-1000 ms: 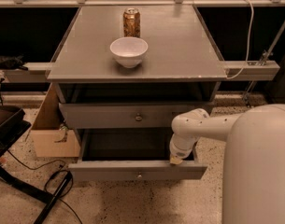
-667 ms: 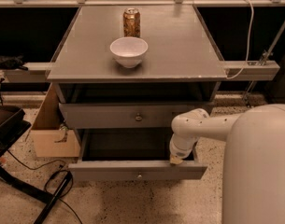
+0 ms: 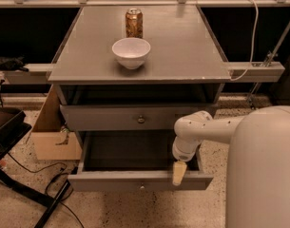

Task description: Open middle drawer

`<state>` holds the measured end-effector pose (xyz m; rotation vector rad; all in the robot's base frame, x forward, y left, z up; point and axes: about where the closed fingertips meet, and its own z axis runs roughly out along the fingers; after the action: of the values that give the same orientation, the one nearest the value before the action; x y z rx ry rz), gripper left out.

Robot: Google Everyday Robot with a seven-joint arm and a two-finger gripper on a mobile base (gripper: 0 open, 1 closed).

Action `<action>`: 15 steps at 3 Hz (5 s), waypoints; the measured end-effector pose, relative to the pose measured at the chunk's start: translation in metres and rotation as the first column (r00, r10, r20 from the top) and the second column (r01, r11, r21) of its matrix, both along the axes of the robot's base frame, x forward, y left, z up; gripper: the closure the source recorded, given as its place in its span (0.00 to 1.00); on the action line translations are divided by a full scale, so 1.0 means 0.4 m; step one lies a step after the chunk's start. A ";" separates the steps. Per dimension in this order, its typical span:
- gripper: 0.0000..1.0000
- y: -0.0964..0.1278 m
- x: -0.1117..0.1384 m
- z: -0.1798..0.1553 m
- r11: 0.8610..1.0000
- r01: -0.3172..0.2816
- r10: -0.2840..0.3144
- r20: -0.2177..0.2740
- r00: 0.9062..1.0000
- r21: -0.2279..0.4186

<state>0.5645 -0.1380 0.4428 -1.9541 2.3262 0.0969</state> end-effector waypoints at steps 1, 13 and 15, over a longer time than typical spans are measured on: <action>0.00 0.000 0.000 0.000 1.000 0.000 0.000 0.000 1.000 0.000; 0.82 -0.076 -0.276 -0.068 0.999 0.024 -0.032 -0.342 0.939 -0.028; 0.35 -0.076 -0.276 -0.068 0.999 0.024 -0.032 -0.342 0.939 -0.028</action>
Offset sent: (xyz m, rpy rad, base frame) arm -0.0339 0.0011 -0.0579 0.0420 0.1399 0.0129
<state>0.4542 -0.1683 0.4157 -2.0549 2.5706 0.4450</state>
